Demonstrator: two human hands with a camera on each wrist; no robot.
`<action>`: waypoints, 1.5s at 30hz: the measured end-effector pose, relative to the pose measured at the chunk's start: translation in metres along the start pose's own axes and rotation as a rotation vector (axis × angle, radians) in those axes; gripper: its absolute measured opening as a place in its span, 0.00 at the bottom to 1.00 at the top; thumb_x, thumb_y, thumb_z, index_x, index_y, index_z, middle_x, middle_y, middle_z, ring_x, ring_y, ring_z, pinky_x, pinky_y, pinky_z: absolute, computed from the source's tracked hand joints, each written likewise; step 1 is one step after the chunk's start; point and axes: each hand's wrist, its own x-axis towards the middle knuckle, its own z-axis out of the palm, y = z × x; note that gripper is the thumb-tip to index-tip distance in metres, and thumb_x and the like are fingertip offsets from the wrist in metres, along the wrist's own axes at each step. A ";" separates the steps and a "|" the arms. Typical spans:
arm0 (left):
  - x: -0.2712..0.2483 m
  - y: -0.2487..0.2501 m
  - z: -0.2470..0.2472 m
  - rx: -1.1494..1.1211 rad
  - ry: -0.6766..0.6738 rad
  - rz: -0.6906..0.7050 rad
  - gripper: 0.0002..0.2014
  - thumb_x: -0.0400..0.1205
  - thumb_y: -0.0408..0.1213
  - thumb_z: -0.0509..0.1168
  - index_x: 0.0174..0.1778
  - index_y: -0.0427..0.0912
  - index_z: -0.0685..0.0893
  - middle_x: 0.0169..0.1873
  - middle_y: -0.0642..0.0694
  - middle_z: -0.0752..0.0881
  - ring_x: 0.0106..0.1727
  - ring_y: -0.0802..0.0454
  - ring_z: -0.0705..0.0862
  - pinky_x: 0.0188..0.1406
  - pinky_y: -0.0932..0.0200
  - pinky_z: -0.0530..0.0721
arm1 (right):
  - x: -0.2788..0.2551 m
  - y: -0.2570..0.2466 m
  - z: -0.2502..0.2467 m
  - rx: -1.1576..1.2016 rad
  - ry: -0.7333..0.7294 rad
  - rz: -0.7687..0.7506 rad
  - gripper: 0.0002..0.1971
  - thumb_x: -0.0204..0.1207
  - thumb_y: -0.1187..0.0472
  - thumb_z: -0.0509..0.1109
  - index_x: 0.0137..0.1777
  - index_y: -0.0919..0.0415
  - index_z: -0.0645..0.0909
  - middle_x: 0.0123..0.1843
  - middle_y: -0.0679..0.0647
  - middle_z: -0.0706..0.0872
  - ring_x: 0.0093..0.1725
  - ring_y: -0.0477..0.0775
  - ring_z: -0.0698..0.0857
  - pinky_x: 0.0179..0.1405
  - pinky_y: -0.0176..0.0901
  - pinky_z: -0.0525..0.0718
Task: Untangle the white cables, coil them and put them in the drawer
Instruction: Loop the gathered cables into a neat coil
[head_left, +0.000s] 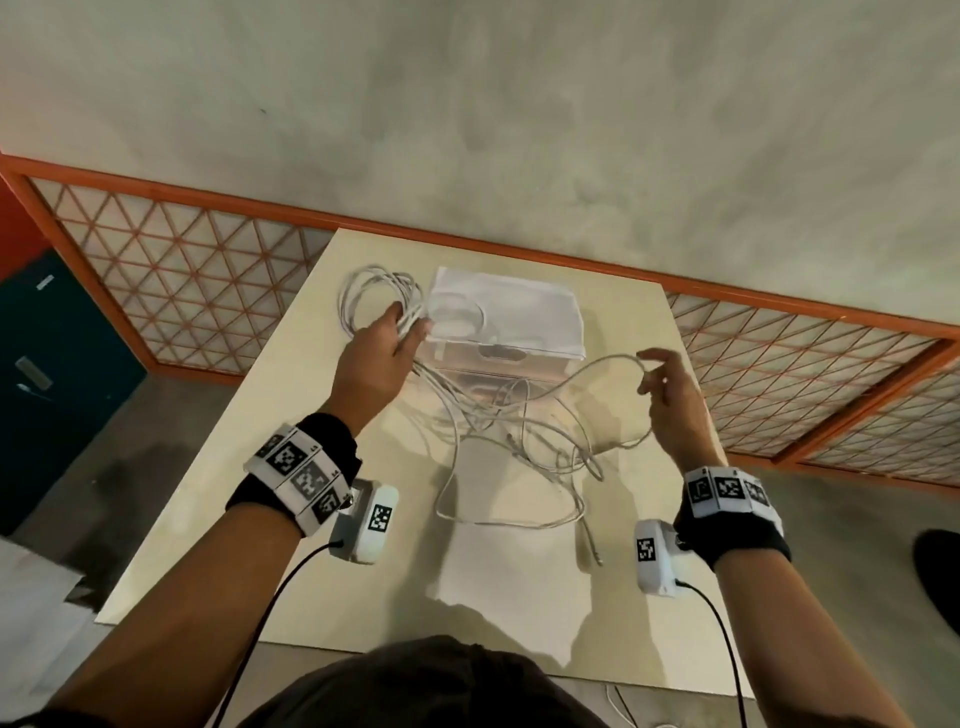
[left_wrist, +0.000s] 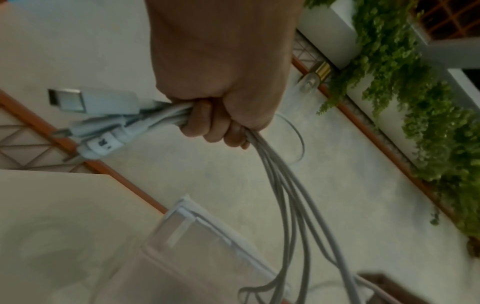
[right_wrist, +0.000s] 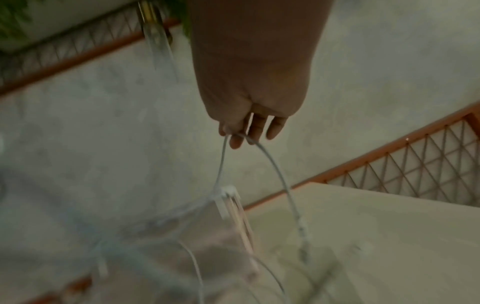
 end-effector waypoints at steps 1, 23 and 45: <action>0.003 0.002 -0.003 -0.068 0.049 -0.025 0.20 0.86 0.47 0.57 0.62 0.32 0.78 0.50 0.31 0.88 0.53 0.33 0.85 0.49 0.47 0.79 | -0.008 0.007 0.007 -0.104 -0.054 0.009 0.24 0.74 0.79 0.55 0.66 0.58 0.73 0.43 0.56 0.84 0.46 0.60 0.78 0.44 0.50 0.70; 0.013 0.073 -0.001 -0.651 0.236 -0.071 0.11 0.86 0.42 0.60 0.42 0.40 0.78 0.23 0.54 0.74 0.17 0.65 0.74 0.21 0.73 0.70 | -0.015 -0.111 0.039 0.343 -0.705 -0.126 0.05 0.71 0.60 0.78 0.42 0.58 0.84 0.34 0.57 0.91 0.34 0.45 0.88 0.45 0.37 0.83; 0.027 0.051 -0.026 -0.799 0.364 -0.226 0.14 0.87 0.43 0.58 0.34 0.46 0.75 0.20 0.55 0.72 0.15 0.65 0.69 0.15 0.74 0.65 | -0.043 0.009 0.036 0.061 -0.656 0.349 0.14 0.77 0.55 0.71 0.32 0.62 0.84 0.23 0.51 0.79 0.26 0.52 0.79 0.27 0.35 0.75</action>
